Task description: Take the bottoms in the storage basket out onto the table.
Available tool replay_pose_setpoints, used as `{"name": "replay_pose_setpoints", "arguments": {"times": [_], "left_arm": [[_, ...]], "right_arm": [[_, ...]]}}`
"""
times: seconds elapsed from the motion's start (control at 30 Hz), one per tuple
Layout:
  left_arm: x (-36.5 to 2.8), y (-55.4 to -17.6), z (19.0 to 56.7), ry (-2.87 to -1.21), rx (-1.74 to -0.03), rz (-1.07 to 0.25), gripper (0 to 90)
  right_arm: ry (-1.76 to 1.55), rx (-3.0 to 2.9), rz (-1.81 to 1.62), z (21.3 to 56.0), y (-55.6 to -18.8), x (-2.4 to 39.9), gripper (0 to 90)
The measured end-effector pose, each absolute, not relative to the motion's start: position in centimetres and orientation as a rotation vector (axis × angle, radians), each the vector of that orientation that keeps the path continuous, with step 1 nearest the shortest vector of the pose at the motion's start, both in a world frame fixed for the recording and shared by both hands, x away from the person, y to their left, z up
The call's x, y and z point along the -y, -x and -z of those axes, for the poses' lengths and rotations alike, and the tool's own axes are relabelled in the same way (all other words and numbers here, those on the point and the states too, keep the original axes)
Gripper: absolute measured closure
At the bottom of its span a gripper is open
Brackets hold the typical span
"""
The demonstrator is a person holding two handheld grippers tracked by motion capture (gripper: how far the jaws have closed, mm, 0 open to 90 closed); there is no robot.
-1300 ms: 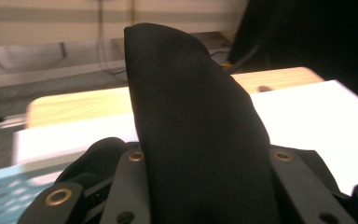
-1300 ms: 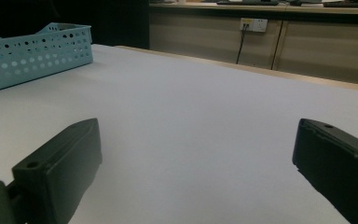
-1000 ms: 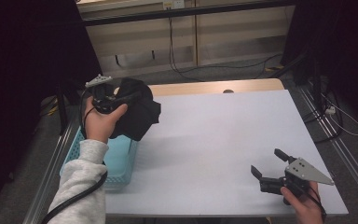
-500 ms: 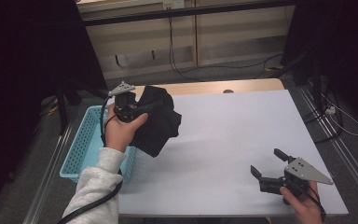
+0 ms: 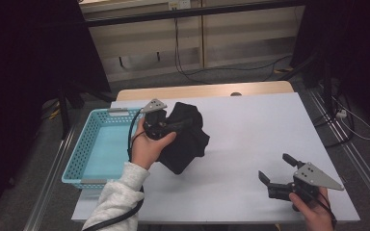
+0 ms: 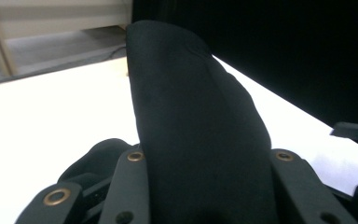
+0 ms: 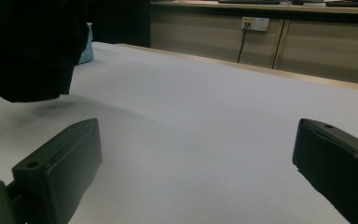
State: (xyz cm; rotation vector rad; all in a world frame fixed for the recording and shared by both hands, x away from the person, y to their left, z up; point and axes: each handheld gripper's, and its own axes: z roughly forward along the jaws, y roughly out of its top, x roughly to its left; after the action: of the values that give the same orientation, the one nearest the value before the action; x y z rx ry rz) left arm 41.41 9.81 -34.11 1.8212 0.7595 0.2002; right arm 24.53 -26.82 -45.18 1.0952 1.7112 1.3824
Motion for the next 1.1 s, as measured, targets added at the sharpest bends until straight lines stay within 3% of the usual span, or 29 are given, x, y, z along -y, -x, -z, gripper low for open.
{"name": "replay_pose_setpoints", "arguments": {"times": [0.23, 0.27, 0.3, 0.47, 1.1], "left_arm": [[-7.3, -41.0, 36.6, -1.812, -0.706, -0.156, 62.7], [-6.9, -41.0, 36.9, -1.803, -0.689, -0.156, 54.1], [-6.7, -41.0, 37.2, -1.797, -0.669, -0.158, 54.1], [-6.4, -41.2, 37.6, -1.837, -0.649, -0.225, 19.9], [-11.1, -39.2, 39.1, -1.862, -0.696, -0.322, 10.9]], "right_arm": [[-1.084, -1.718, -1.38, 45.2, -24.6, 26.7, 0.3], [-1.087, -1.72, -1.375, 45.2, -24.6, 26.6, 0.3], [-1.087, -1.72, -1.375, 45.2, -24.6, 26.6, 0.3], [-1.079, -1.727, -1.373, 45.2, -24.6, 26.6, 0.3], [-1.044, -1.805, -1.358, 45.2, -25.5, 25.2, 0.3]]}}
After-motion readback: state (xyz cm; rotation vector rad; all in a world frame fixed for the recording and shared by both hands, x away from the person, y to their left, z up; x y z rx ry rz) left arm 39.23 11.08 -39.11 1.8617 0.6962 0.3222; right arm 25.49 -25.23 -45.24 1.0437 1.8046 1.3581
